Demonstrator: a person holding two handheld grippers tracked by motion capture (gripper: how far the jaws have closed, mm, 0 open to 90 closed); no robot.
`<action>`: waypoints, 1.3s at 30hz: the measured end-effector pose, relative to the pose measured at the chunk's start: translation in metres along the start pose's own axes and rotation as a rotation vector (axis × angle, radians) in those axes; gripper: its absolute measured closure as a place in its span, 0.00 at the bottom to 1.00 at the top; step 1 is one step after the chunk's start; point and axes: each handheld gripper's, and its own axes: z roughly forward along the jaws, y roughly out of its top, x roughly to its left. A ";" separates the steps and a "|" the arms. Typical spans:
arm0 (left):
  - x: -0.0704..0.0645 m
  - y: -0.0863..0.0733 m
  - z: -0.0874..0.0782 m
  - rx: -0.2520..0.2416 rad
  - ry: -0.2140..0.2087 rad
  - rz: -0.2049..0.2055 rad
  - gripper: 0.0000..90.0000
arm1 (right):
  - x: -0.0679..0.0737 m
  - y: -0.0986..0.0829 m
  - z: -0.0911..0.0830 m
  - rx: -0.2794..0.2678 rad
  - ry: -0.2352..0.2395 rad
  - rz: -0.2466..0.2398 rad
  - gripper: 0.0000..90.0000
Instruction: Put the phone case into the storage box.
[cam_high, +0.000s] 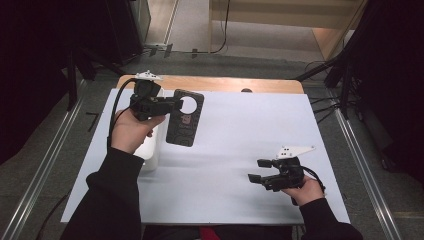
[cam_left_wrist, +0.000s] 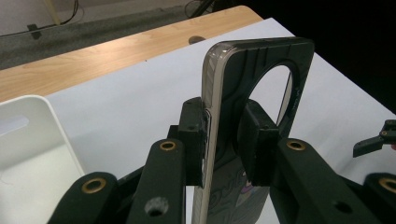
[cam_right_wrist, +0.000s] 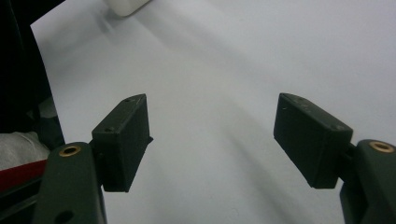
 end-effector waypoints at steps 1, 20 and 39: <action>0.001 0.000 -0.001 -0.005 0.001 -0.003 0.80 | 0.000 0.000 0.000 0.002 0.000 0.000 0.29; 0.019 0.009 -0.018 -0.055 0.012 -0.030 0.80 | -0.001 -0.002 -0.002 -0.004 -0.017 0.007 0.29; 0.042 0.011 -0.034 -0.110 0.021 -0.067 0.80 | 0.003 -0.002 0.001 -0.002 -0.011 -0.003 0.29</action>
